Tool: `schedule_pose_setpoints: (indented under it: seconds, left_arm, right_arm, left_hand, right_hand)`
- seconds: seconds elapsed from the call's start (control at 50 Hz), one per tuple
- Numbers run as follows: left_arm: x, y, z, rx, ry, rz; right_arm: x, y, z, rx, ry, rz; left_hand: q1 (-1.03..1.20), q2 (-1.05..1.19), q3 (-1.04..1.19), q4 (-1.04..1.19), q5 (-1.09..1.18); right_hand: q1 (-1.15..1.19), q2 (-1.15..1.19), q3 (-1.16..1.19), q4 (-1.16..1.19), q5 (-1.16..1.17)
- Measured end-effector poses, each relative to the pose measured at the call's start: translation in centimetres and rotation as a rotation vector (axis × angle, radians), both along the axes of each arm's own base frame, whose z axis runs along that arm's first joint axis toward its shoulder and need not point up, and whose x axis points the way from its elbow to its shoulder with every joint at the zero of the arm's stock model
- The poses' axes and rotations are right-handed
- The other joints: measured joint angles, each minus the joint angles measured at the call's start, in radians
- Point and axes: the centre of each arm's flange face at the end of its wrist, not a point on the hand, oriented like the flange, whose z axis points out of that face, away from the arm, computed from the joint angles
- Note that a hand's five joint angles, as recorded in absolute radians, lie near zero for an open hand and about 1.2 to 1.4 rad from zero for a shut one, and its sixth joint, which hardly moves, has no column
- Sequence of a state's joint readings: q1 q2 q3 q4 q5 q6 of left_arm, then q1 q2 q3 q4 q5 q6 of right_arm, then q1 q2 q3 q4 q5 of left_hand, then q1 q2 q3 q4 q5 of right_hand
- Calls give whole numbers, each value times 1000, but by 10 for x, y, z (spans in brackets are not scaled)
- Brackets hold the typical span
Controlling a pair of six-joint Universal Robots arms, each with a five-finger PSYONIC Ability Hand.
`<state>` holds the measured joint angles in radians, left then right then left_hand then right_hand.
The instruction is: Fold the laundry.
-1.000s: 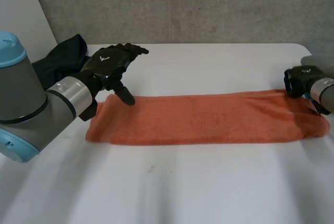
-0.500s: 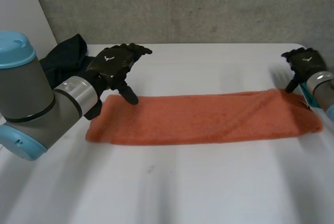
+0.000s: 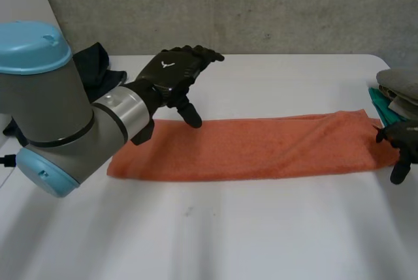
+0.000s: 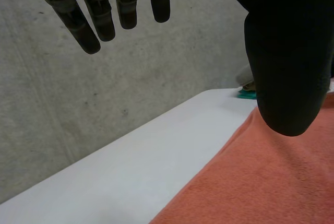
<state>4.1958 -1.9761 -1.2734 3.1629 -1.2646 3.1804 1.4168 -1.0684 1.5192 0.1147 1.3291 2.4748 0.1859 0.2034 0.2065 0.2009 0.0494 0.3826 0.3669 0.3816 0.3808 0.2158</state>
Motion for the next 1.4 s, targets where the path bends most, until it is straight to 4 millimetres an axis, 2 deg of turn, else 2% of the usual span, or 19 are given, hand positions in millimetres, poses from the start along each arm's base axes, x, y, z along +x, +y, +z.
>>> schedule_pose_setpoints:
  seconds: [0.14, 0.24, 0.28, 0.42, 0.54, 0.6, 0.64, 0.7, 0.82, 0.84, 0.94, 1.02, 1.04, 1.06, 1.08, 1.12, 1.2, 1.34, 1.4]
  left_arm:
    - [-6, 5, 0, 4, -5, -8]
    - [-6, 6, -1, 5, -6, -4]
    - [-6, 6, -1, 7, -7, 0]
    - [-5, 8, 1, 5, -3, 5]
    - [-3, 11, 4, 0, -1, 6]
    - [-2, 12, 6, -3, 0, 10]
    - [0, 11, 7, -5, 1, 16]
    - [3, 10, 11, -10, 4, 30]
    - [14, 7, 19, -25, 12, 75]
    - [20, 5, 23, -33, 16, 102]
    - [36, -1, 31, -48, 20, 176]
    - [45, -6, 31, -42, 12, 226]
    - [46, -6, 31, -41, 11, 230]
    - [50, -8, 29, -32, 4, 252]
    - [51, -8, 29, -30, 2, 255]
    - [55, -11, 25, -14, -9, 277]
    - [60, -15, 19, 6, -21, 298]
    - [65, -24, 14, 20, -27, 322]
    - [69, -30, 14, 14, -21, 339]
  right_arm:
    - [-7, -6, -32, -119, -20, 33]
    - [-12, -13, -42, -144, -37, 17]
    - [-21, -17, -40, -157, -33, -23]
    - [-62, -25, -23, -202, 8, -169]
    - [-102, -29, -17, -216, 92, -247]
    - [-108, -31, -15, -224, 151, -233]
    - [-104, -32, -13, -235, 187, -201]
    - [-81, -35, -4, -287, 241, -113]
    - [-5, -29, 24, -449, 279, 119]
    - [38, -16, 35, -530, 266, 258]
    - [137, 33, 39, -644, 182, 620]
    - [194, 77, 24, -662, 121, 868]
    - [199, 81, 22, -662, 118, 891]
    - [221, 100, 10, -662, 112, 991]
    - [224, 103, 8, -661, 113, 1004]
    - [246, 121, -8, -667, 139, 1098]
    - [268, 136, -24, -681, 209, 1162]
    - [284, 142, -27, -685, 234, 1171]
    - [296, 148, -25, -670, 174, 1172]
  left_hand:
    - [0, 0, 0, 0, 0]
    - [0, 0, 0, 0, 0]
    - [0, 0, 0, 0, 0]
    - [0, 0, 0, 0, 0]
    - [0, 0, 0, 0, 0]
    - [0, 0, 0, 0, 0]
    - [0, 0, 0, 0, 0]
    - [0, 0, -1, 0, 0]
    - [0, 0, 0, 0, 0]
    - [0, 0, 0, 0, 0]
    - [0, 0, 0, 0, 0]
    - [0, 0, 0, 0, 0]
    - [0, 0, 0, 0, 0]
    - [0, 0, 0, 0, 0]
    - [0, 0, 0, 0, 0]
    - [0, 0, 0, 0, 0]
    - [0, 0, 0, 0, 0]
    - [0, 0, 0, 0, 0]
    - [0, 0, 0, 0, 0]
  right_hand:
    - [35, 8, 27, 29, 28]
    - [618, 685, 664, 652, 646]
    - [694, 794, 775, 783, 754]
    - [694, 799, 793, 811, 770]
    - [694, 799, 801, 812, 770]
    - [694, 799, 801, 812, 778]
    - [694, 799, 801, 812, 781]
    - [694, 799, 802, 812, 788]
    - [694, 799, 804, 813, 790]
    - [694, 799, 804, 814, 790]
    - [694, 799, 804, 815, 790]
    - [694, 799, 804, 815, 790]
    - [694, 799, 804, 815, 790]
    - [694, 799, 804, 815, 790]
    - [694, 799, 804, 815, 790]
    - [694, 799, 804, 815, 790]
    - [694, 799, 804, 815, 790]
    - [694, 799, 804, 815, 790]
    - [694, 799, 804, 815, 790]
